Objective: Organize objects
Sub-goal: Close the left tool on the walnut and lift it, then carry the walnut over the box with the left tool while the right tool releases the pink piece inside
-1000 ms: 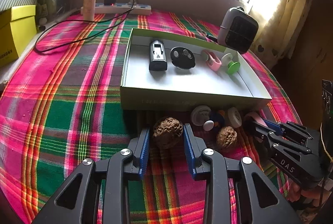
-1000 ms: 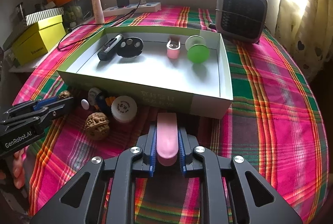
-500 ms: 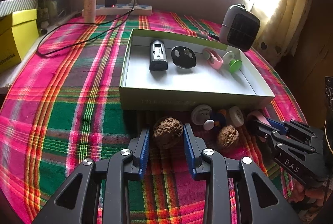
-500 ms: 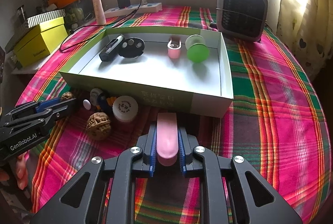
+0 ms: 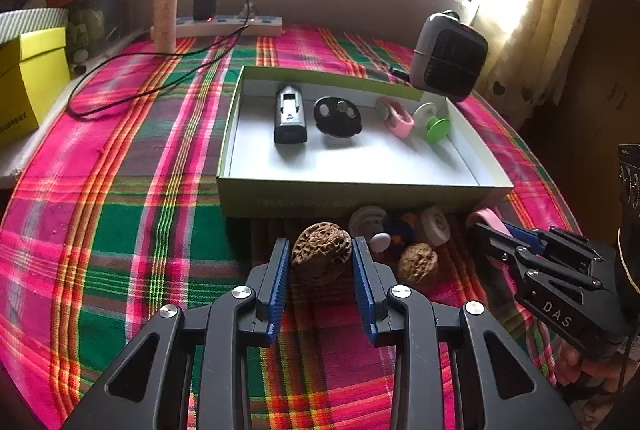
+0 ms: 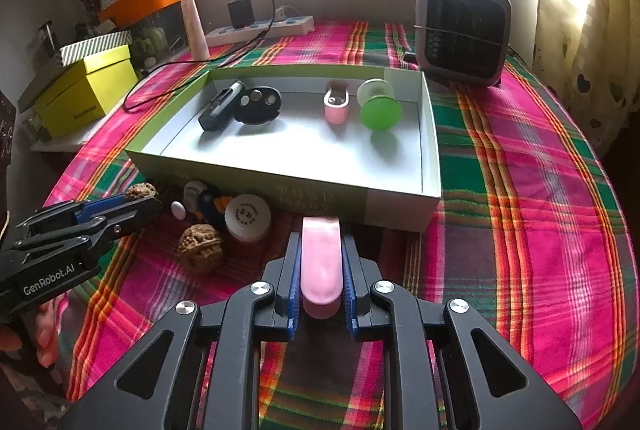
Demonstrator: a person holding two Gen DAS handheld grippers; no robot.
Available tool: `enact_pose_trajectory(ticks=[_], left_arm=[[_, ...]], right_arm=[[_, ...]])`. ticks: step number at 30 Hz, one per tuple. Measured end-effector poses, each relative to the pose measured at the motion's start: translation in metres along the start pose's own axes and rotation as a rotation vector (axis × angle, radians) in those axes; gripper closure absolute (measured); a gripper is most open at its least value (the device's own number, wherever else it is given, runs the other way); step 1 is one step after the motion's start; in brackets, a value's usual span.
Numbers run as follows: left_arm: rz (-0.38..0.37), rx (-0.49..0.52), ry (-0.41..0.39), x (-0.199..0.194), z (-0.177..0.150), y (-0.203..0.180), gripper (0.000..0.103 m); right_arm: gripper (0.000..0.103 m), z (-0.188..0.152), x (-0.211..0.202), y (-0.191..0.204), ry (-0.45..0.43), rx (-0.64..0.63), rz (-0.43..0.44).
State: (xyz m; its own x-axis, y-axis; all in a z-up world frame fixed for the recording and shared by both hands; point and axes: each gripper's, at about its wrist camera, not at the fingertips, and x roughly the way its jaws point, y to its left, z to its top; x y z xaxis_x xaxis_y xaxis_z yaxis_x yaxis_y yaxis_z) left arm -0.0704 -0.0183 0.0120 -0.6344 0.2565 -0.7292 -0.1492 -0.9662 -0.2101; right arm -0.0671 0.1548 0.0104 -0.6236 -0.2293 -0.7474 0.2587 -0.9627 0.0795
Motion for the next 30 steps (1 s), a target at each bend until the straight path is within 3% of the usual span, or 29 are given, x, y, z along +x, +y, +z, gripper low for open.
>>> enact_pose_trajectory(ticks=[13, 30], left_arm=[[-0.018, 0.006, -0.036, -0.007, 0.029, 0.0, 0.074], [-0.013, -0.017, -0.009, 0.028, 0.061, 0.009, 0.074]], right_arm=[[0.084, 0.031, -0.005, 0.004, -0.034, -0.029, 0.034], [0.084, 0.086, 0.042, 0.002, -0.003, -0.05, 0.032]])
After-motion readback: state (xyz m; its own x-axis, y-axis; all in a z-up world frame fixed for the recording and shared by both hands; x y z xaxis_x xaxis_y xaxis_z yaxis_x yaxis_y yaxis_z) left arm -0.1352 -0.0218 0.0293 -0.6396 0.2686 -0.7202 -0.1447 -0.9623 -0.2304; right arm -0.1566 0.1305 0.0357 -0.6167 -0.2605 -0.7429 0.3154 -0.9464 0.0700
